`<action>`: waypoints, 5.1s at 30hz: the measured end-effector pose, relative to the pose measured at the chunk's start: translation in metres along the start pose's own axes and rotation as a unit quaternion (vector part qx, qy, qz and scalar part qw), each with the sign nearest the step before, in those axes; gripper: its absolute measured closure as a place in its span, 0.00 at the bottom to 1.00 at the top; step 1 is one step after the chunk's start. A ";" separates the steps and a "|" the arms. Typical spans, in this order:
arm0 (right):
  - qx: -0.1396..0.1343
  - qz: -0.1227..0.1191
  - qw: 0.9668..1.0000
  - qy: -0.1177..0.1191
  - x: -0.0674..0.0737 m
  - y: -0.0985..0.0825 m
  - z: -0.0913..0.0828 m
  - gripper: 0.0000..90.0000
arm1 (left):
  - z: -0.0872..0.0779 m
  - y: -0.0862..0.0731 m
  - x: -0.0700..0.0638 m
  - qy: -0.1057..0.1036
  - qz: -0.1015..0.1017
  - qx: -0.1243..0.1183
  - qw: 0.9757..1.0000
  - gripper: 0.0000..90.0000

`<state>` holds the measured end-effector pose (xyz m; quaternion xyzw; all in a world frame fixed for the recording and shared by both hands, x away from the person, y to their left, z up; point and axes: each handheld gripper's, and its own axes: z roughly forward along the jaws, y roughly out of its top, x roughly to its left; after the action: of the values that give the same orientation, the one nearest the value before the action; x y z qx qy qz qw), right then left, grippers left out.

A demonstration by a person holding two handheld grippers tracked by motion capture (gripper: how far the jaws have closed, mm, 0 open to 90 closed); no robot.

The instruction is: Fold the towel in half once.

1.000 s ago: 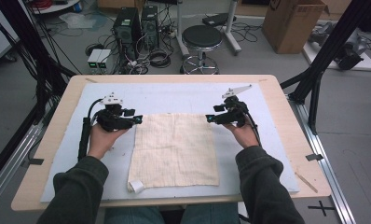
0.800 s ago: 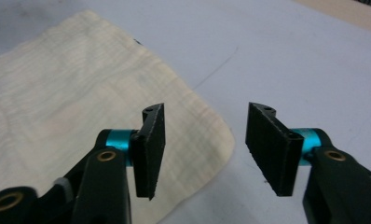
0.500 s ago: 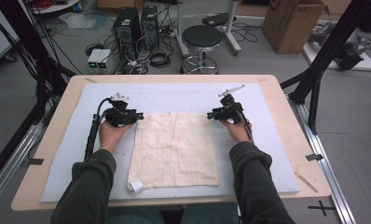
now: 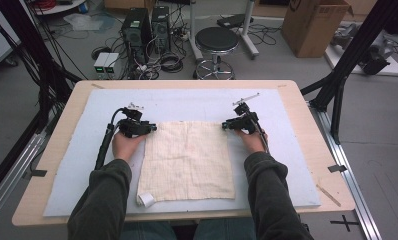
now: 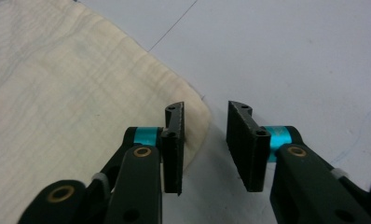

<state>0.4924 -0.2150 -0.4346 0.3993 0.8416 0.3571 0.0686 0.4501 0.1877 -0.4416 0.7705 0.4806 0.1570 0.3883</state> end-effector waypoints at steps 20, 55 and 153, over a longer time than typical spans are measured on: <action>-0.050 -0.034 0.998 0.009 0.009 0.024 -0.029 0.96 | -0.026 0.016 0.002 -0.007 -0.015 -0.071 0.997 0.96; -0.090 -0.049 0.992 0.074 0.034 0.005 -0.072 0.96 | -0.082 -0.005 -0.018 -0.030 0.069 -0.097 0.992 0.96; -0.028 -0.144 0.973 0.178 0.114 -0.110 -0.085 0.81 | -0.136 -0.116 -0.082 -0.163 0.173 -0.047 0.970 0.81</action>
<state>0.3128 -0.2265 -0.4250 0.2019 0.8787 0.4320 -0.0210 0.2546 0.2055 -0.4292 0.8382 0.2621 0.1161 0.4640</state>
